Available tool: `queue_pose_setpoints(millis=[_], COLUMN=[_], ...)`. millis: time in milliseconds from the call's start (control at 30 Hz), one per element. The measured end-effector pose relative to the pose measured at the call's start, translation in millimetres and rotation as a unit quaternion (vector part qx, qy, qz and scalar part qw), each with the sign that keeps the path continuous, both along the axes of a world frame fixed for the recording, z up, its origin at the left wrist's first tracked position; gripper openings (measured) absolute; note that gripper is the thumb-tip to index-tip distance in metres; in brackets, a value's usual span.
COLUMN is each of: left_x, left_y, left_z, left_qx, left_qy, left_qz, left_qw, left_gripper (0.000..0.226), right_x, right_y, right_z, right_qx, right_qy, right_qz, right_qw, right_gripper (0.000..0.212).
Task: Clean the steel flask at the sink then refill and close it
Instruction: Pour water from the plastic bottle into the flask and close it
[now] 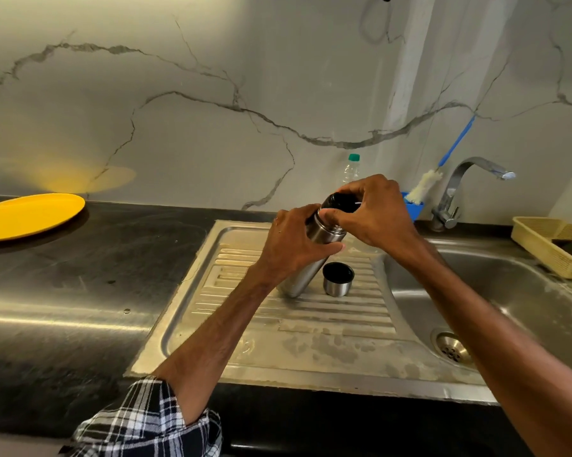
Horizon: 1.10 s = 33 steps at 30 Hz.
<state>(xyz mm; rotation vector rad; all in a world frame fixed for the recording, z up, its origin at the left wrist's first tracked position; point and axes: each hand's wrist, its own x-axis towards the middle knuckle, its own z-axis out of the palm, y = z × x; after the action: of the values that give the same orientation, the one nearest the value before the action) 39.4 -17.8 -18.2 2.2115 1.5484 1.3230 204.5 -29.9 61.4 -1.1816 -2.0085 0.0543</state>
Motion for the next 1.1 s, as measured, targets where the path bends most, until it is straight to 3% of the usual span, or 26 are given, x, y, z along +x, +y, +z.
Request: queue_pose_setpoints(millis=[100, 167, 267, 333, 500, 667, 900, 1000, 1100], left_x=[8.4, 7.2, -1.3, -10.4, -19.2, -15.6, -12.2, -15.9, -21.6], left_y=[-4.7, -6.4, -7.2, -7.5, -9.5, -8.9, -9.3, -11.6, -13.0], left_z=[-1.1, 1.3, 9.8, 15.5, 23.3, 16.1, 12.5, 15.5, 13.3], left_qx=[0.025, 0.023, -0.002, -0.013, -0.031, -0.013, -0.008, -0.014, -0.005], left_qy=[0.0, 0.004, 0.017, 0.011, 0.032, 0.004, -0.014, -0.007, -0.003], left_qz=[0.025, 0.017, -0.018, -0.042, -0.075, -0.043, -0.023, -0.019, -0.012], left_qw=[0.999, 1.0, 1.0, 0.999, 0.996, 0.999, 1.0, 1.0, 1.0], left_gripper=[0.063, 0.061, 0.058, 0.06, 0.069, 0.073, 0.06, 0.066, 0.071], right_x=[-7.4, -7.4, 7.2, 19.1, 24.5, 9.5, -12.9, -5.3, 15.3], right_y=[-0.9, -4.7, -5.2, -3.5, 6.5, -1.8, -12.5, -9.0, -5.6], right_z=[-7.0, -5.8, 4.1, 11.0, 4.4, -2.8, -20.2, -23.2, -38.1], right_qx=[0.018, 0.025, -0.038, -0.111, -0.16, -0.098, -0.023, -0.087, -0.238], right_qy=[0.014, 0.003, -0.075, -0.085, 0.026, 0.064, 0.131, 0.163, 0.298], right_qz=[-0.095, -0.102, 0.011, 0.109, 0.197, 0.133, 0.056, 0.097, 0.149], right_qw=[0.995, 0.995, 0.996, 0.984, 0.967, 0.984, 0.99, 0.978, 0.912], right_gripper=[0.053, 0.057, 0.054, 0.064, 0.052, 0.051, 0.044, 0.054, 0.06])
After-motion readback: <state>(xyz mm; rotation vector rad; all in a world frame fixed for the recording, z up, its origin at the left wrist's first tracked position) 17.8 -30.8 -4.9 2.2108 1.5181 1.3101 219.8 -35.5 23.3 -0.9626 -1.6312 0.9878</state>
